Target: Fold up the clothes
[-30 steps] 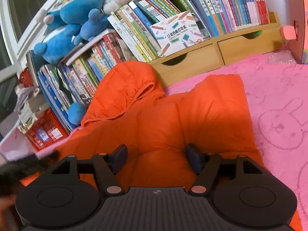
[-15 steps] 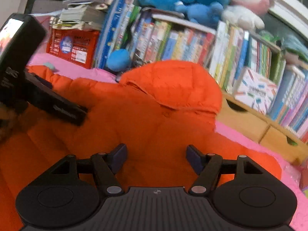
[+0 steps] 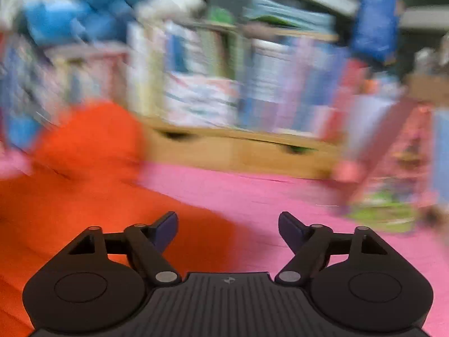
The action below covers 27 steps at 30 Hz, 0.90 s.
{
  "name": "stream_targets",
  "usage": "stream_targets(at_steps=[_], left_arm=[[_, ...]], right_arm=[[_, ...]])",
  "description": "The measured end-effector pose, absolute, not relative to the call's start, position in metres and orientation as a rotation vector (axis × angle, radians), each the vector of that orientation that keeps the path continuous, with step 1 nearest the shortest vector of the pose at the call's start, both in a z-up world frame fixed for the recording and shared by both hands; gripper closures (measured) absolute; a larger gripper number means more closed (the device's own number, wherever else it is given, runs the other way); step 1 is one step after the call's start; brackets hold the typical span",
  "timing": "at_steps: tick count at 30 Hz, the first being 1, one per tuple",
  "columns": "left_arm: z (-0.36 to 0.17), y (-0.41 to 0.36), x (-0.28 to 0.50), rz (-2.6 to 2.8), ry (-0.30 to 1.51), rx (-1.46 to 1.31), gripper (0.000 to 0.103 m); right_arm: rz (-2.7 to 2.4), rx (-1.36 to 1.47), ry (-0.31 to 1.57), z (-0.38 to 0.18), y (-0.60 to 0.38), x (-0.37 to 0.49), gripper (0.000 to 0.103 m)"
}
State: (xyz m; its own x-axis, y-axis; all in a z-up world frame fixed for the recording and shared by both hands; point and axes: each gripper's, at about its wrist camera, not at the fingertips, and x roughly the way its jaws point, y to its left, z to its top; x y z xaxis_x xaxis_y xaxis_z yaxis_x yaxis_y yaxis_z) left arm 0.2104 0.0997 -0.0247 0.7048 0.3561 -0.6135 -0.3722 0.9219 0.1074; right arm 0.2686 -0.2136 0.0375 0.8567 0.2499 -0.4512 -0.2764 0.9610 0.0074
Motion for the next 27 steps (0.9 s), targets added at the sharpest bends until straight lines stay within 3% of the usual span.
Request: stream_targets(at_steps=[15, 18, 20, 22, 23, 27], left_arm=[[-0.027, 0.109, 0.211, 0.373, 0.686, -0.086, 0.0], [-0.027, 0.109, 0.211, 0.372, 0.686, -0.087, 0.0], [-0.026, 0.111, 0.209, 0.366, 0.675, -0.106, 0.0], [-0.018, 0.12, 0.187, 0.361, 0.572, -0.208, 0.01], [-0.014, 0.126, 0.172, 0.367, 0.505, -0.273, 0.01], [-0.005, 0.141, 0.126, 0.412, 0.401, -0.348, 0.009]], right_arm=[[-0.019, 0.04, 0.621, 0.004, -0.225, 0.32, 0.015], [-0.069, 0.039, 0.642, -0.003, -0.227, 0.327, 0.018], [0.129, -0.031, 0.591, 0.005, -0.203, 0.295, 0.022], [0.327, -0.1, 0.536, 0.013, -0.178, 0.263, 0.022], [0.425, -0.135, 0.506, 0.017, -0.166, 0.247, 0.022], [0.768, -0.284, 0.421, 0.022, -0.104, 0.193, 0.013]])
